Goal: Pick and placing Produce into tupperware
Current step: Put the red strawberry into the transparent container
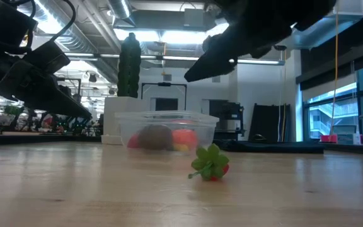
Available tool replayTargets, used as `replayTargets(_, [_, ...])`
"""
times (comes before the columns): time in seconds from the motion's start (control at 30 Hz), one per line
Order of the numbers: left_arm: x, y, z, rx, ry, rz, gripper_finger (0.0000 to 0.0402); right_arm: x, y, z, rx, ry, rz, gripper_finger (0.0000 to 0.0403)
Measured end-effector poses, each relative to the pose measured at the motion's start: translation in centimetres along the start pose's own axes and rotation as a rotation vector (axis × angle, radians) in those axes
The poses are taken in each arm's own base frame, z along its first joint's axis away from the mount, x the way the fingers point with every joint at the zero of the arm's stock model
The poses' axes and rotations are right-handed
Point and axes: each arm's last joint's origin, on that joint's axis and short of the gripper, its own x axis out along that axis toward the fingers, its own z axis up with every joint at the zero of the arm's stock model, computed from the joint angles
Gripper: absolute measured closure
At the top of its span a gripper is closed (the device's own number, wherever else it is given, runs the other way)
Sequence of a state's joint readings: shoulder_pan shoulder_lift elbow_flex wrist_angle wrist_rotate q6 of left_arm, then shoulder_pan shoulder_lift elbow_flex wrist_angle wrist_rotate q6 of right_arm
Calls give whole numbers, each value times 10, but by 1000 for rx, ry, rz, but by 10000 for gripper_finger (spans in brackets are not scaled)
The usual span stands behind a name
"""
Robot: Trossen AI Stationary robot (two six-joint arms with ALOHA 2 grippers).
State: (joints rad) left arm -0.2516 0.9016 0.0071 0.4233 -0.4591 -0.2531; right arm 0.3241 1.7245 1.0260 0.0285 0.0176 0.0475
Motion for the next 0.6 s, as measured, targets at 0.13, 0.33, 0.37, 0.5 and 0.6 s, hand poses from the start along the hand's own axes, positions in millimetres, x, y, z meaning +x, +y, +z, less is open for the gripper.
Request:
replayTargets(0.13, [0, 0, -1, 3, 6, 1, 193, 2, 6, -5, 15, -78, 21, 77])
replayTargets(0.33, [0, 0, -1, 7, 14, 4, 193, 14, 20, -12, -10, -98, 52, 77])
replayTargets(0.37, [0, 1, -2, 10, 19, 5, 193, 18, 23, -14, -15, -98, 59, 77])
replayTargets(0.5, [0, 1, -2, 11, 20, 6, 193, 37, 29, -27, -23, -79, 74, 77])
replayTargets(0.6, [0, 1, -2, 11, 20, 6, 193, 50, 31, -35, -24, -82, 74, 77])
